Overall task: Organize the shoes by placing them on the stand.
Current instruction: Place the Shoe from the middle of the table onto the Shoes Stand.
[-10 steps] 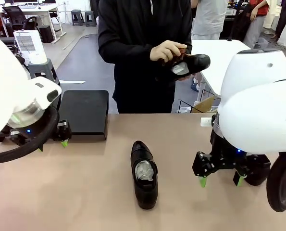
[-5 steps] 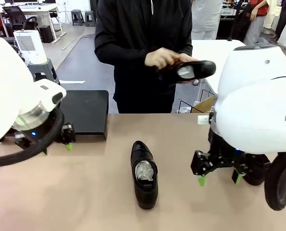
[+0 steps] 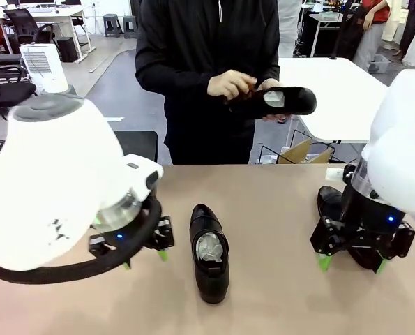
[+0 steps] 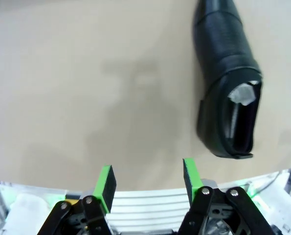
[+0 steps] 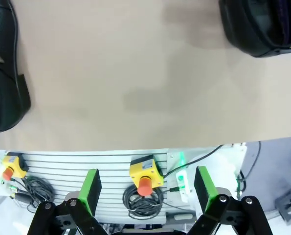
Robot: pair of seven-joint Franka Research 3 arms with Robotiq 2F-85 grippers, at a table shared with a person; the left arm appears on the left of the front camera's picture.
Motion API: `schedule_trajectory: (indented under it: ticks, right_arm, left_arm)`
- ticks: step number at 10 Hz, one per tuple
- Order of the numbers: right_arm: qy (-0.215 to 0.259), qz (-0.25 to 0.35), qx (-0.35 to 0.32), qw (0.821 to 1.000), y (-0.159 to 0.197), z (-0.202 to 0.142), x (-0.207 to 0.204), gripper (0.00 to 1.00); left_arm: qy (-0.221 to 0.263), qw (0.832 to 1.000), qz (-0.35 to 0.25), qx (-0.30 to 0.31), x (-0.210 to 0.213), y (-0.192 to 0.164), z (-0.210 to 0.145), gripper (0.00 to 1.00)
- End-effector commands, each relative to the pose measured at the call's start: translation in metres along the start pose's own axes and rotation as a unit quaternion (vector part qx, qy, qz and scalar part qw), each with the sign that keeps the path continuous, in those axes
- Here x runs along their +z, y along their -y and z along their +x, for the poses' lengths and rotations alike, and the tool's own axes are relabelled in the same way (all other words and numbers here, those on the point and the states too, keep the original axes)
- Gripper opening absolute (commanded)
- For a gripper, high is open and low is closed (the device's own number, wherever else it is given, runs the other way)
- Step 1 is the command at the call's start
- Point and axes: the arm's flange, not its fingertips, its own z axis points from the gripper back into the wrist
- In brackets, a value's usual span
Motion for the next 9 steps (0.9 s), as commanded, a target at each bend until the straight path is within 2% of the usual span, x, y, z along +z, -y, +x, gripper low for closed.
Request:
schedule_trajectory:
  ticks: [1, 4, 9]
  right_arm:
    - [-0.002, -0.007, 0.007, 1.0, -0.008, 0.003, -0.005, 1.0]
    - [-0.002, -0.007, 0.007, 1.0, -0.008, 0.003, -0.005, 1.0]
    - [-0.002, -0.007, 0.007, 1.0, -0.008, 0.003, -0.005, 1.0]
  left_arm:
    - [0.011, 1.0, -0.003, -0.022, -0.006, 0.024, 0.005, 0.72]
    - [0.027, 0.997, -0.019, -0.075, -0.023, 0.059, 0.004, 0.72]
    - [0.012, 0.997, 0.0, -0.075, -0.06, 0.084, 0.01, 0.72]
